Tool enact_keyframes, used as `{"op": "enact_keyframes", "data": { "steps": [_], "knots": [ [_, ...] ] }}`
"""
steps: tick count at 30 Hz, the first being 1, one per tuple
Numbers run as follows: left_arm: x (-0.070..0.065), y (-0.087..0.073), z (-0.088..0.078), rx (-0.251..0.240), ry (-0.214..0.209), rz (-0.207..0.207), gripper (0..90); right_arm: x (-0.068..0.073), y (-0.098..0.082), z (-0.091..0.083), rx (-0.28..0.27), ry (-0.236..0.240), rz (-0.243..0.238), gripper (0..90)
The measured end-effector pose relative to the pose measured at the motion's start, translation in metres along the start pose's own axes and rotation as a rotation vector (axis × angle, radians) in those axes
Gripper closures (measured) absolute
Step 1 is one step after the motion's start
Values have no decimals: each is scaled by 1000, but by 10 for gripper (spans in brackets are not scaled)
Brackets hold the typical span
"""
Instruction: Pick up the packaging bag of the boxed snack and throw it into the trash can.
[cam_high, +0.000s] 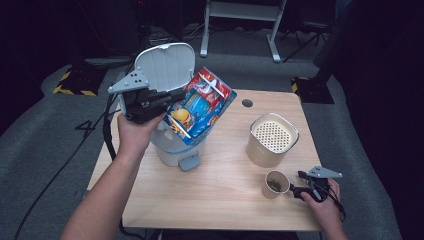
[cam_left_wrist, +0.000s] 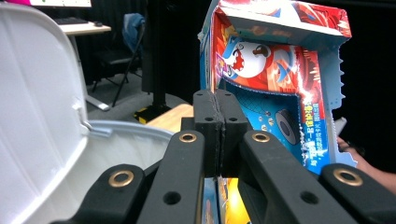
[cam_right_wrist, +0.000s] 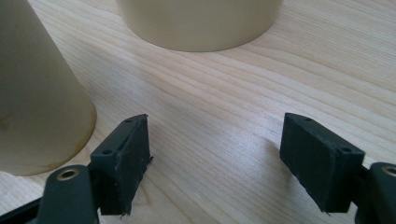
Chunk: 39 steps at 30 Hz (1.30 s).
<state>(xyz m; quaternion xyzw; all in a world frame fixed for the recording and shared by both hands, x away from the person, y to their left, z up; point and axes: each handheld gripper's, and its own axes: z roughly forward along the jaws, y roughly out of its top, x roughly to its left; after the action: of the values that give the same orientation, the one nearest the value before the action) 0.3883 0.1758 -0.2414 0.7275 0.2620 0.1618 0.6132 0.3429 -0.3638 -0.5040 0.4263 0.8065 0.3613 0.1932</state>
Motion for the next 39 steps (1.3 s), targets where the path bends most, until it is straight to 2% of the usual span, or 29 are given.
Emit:
{"op": "enact_keyframes", "data": {
  "steps": [7, 13, 14, 16, 18, 20, 24, 25, 26, 32, 35, 39],
  "knots": [
    [9, 15, -2, -12, 27, 3, 892, 0, 0, 0, 0, 0, 0, 245],
    [19, 24, 2, -57, 78, -22, 891, 0, 0, 0, 0, 0, 0, 245],
    [22, 24, 4, -73, 114, -27, 891, 0, 0, 0, 0, -1, -1, 245],
    [26, 24, 6, -86, 152, -23, 891, 0, 0, 0, 0, -3, -1, 246],
    [29, 24, 6, -95, 165, -25, 891, 0, 0, 0, 0, -3, -1, 245],
    [36, 23, 9, -108, 202, -41, 891, 0, 0, 0, 0, -3, -1, 245],
    [40, 23, 13, -120, 293, -14, 891, 0, 0, 0, 1, -3, -1, 245],
    [40, 23, 13, -120, 293, -14, 891, 0, 0, 0, 0, -3, -1, 245],
    [44, 23, 15, -117, 313, -17, 891, 0, 0, 0, 1, -3, -2, 245],
    [49, 20, 19, -135, 329, -33, 890, 0, 0, 0, 0, -3, -1, 245],
    [50, 19, 19, -131, 339, -29, 890, 0, 0, 0, 1, -3, -2, 245],
    [50, 17, 18, -125, 372, -11, 890, 0, 0, 0, 0, -3, -1, 245]
  ]
}}
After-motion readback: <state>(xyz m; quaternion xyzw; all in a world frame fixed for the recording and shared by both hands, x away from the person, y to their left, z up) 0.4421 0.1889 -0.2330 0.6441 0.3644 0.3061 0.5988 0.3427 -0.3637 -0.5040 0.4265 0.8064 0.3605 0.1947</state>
